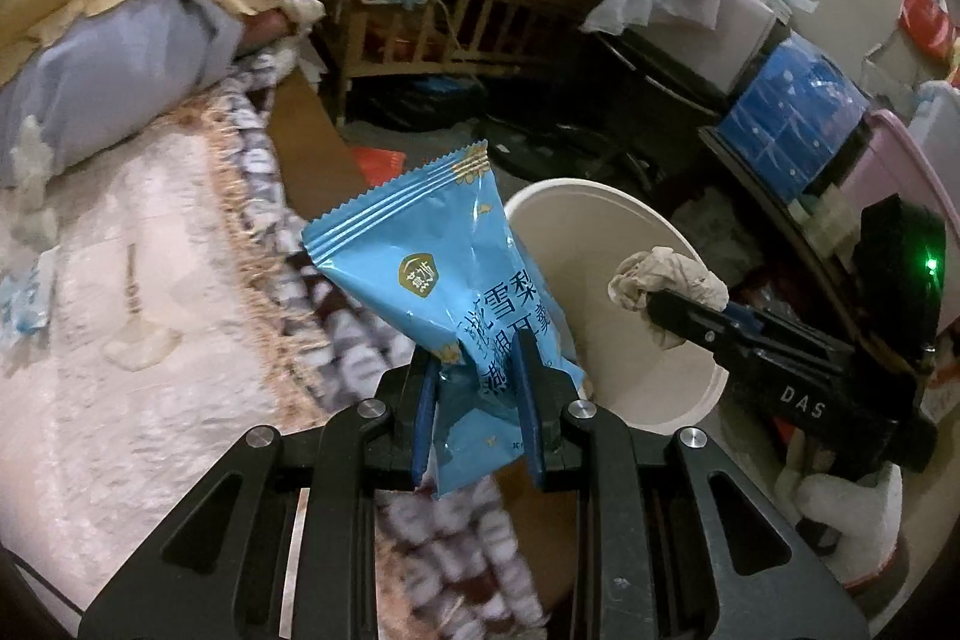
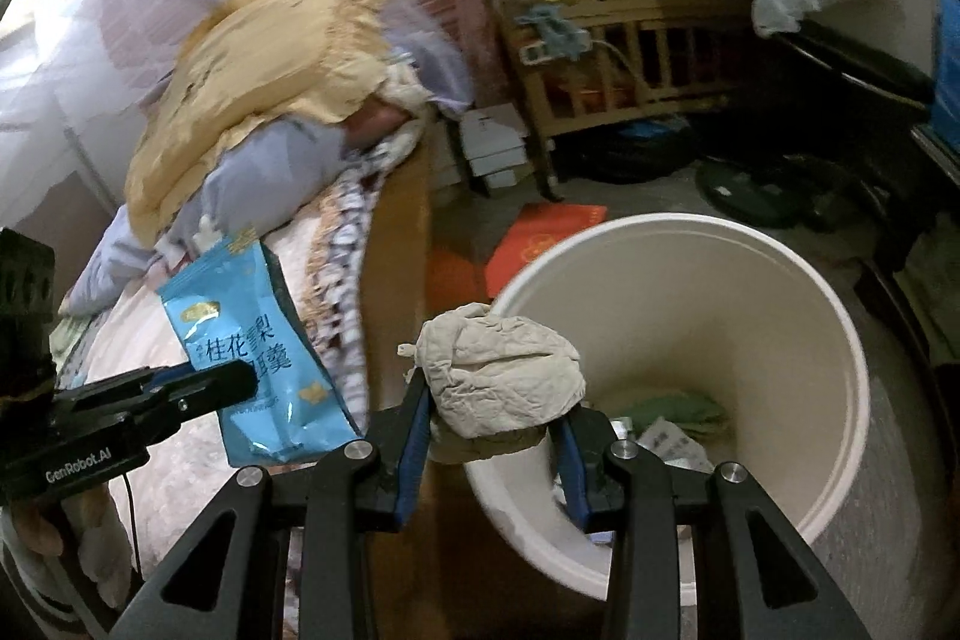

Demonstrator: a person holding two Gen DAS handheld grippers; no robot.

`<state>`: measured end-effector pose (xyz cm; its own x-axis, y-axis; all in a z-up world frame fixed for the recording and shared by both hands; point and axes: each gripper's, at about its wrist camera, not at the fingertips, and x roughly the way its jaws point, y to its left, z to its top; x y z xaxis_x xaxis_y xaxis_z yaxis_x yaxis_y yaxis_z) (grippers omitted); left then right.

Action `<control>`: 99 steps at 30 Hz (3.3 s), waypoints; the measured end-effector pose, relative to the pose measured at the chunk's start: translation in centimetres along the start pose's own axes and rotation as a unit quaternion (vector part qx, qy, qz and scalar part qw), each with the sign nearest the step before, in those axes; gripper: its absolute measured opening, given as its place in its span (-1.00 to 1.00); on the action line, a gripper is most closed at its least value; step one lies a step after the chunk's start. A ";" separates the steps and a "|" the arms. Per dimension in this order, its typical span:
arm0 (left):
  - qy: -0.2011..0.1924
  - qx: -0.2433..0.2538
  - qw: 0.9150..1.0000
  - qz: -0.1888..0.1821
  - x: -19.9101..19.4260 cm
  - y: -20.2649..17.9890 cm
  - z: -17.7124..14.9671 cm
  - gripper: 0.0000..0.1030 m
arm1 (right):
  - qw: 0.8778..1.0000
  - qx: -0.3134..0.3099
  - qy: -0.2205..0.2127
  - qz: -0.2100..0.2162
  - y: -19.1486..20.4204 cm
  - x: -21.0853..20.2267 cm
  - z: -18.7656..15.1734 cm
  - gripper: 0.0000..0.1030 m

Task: Collect trash
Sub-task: 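Carry the cloth and blue packet over the white bucket and open both grippers, then move both open grippers back over the remaining trash on the bed, then grasp the clear teal-printed packet with the left gripper while the right gripper grasps the white-blue snack packet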

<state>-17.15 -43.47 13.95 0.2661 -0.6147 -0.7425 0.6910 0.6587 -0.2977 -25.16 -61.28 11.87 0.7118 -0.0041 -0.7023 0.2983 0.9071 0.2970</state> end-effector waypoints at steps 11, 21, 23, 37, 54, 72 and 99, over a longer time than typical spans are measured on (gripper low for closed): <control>0.024 0.022 0.999 -0.014 4.3 -3.2 1.3 -0.58 | 0.999 0.051 -0.002 -0.020 -4.7 -0.2 -0.1 -0.31; 0.038 0.024 0.999 -0.019 6.9 -4.2 1.8 -0.58 | 0.997 0.065 0.004 -0.035 -6.9 0.3 -0.3 -0.31; 0.040 0.021 0.999 -0.022 7.3 -4.2 1.9 -0.58 | 0.997 0.065 0.005 -0.038 -7.2 0.4 -0.2 -0.31; 0.050 0.021 0.996 -0.075 9.1 -5.1 2.4 -0.36 | 0.995 0.075 0.000 -0.064 -8.6 0.8 0.2 -0.11; 0.014 -0.010 1.000 0.011 3.5 0.9 1.0 0.05 | 0.999 0.036 0.012 -0.032 -3.1 2.1 0.8 0.19; -0.016 -0.065 0.989 0.132 -5.0 13.9 -3.2 0.05 | 0.993 -0.085 0.056 0.051 11.7 6.6 0.4 0.24; -0.036 -0.232 0.955 0.181 -10.2 34.4 -6.3 0.05 | 0.959 -0.184 0.164 0.139 35.2 28.3 2.4 -0.39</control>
<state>-0.35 -11.78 7.50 0.4880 -0.3278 -0.8090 0.1775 0.9447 -0.2757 7.06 -30.48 3.99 0.4757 0.3380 -0.8121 -0.1617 0.9411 0.2970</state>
